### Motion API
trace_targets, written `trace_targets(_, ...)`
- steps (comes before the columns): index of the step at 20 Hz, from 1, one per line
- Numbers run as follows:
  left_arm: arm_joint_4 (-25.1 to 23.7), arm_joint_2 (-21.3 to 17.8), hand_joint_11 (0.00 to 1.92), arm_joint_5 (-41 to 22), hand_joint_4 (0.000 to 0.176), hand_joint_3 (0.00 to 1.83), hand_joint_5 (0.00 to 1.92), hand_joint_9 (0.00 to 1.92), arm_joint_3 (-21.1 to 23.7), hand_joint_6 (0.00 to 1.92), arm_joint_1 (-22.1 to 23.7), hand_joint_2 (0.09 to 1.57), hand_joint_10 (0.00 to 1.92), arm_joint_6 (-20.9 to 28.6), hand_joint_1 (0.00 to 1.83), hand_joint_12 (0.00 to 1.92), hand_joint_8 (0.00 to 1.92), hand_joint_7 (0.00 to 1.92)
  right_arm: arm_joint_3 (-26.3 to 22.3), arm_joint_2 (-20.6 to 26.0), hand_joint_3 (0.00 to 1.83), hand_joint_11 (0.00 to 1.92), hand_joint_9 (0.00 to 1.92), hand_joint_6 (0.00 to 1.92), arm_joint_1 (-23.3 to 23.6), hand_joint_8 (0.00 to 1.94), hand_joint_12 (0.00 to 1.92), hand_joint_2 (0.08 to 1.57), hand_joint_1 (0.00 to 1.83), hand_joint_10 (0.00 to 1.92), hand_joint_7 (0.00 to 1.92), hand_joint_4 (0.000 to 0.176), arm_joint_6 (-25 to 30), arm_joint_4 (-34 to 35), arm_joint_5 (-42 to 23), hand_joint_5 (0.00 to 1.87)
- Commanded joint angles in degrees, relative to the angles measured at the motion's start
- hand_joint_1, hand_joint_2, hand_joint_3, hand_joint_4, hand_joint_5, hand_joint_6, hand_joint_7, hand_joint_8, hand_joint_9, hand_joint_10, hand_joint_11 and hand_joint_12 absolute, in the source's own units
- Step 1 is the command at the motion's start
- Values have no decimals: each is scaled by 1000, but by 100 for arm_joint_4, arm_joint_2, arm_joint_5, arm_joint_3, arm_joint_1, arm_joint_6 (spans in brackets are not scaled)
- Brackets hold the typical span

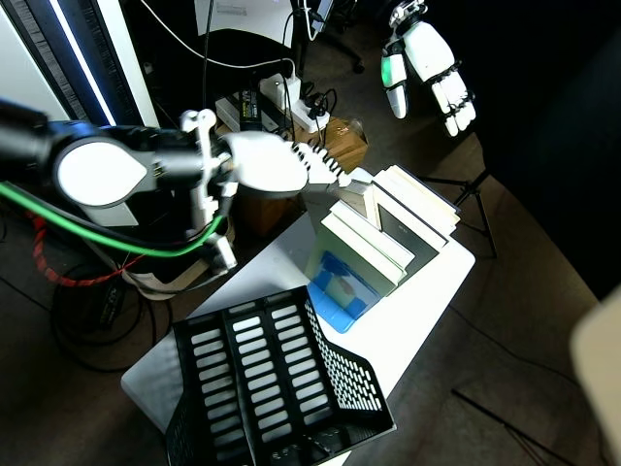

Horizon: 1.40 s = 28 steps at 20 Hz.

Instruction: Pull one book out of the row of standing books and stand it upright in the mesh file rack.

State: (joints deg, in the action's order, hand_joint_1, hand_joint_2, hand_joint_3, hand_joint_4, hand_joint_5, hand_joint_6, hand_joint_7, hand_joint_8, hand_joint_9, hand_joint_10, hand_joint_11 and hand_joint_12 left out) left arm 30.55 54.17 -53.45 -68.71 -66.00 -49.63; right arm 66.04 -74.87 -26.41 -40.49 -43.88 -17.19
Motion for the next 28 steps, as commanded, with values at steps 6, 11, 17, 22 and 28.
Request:
trace_targets(6, 289, 53, 0, -763, 80, 0, 0, 0, -105, 0, -140, 1396, 0, 18, 205, 0, 0, 0, 171, -479, 10, 0, 0, 0, 295, 0, 0, 942, 1112, 0, 0, 0, 6, -689, -104, 0)
trace_targets(11, 576, 67, 0, -1046, 66, 1, 0, 0, -72, 0, -435, 1404, 0, 189, 141, 0, 0, 0, 299, -857, 0, 0, 519, 24, 368, 40, 1117, 977, 1203, 36, 478, 0, 6, -1314, 154, 462)
trace_targets(17, 808, 62, 0, -1317, 59, 4, 0, 0, -11, 0, -681, 1414, 0, 322, 31, 0, 0, 0, 522, -1297, 34, 0, 286, 0, 390, 0, 677, 1210, 1018, 15, 384, 0, 6, -1753, 397, 472)
trace_targets(22, 936, 85, 0, -1443, 87, 0, 0, 0, 14, 0, -814, 1424, 0, 412, 176, 0, 0, 0, 556, -1543, 5, 0, 265, 28, 390, 16, 951, 1222, 1018, 27, 323, 0, 6, -1845, 512, 329)
trace_targets(28, 979, 108, 0, -1482, 68, 0, 0, 0, -2, 0, -841, 1399, 0, 440, 240, 0, 0, 0, 718, -1784, 4, 0, 268, 27, 390, 13, 974, 1222, 1023, 28, 329, 0, 6, -1851, 670, 334)
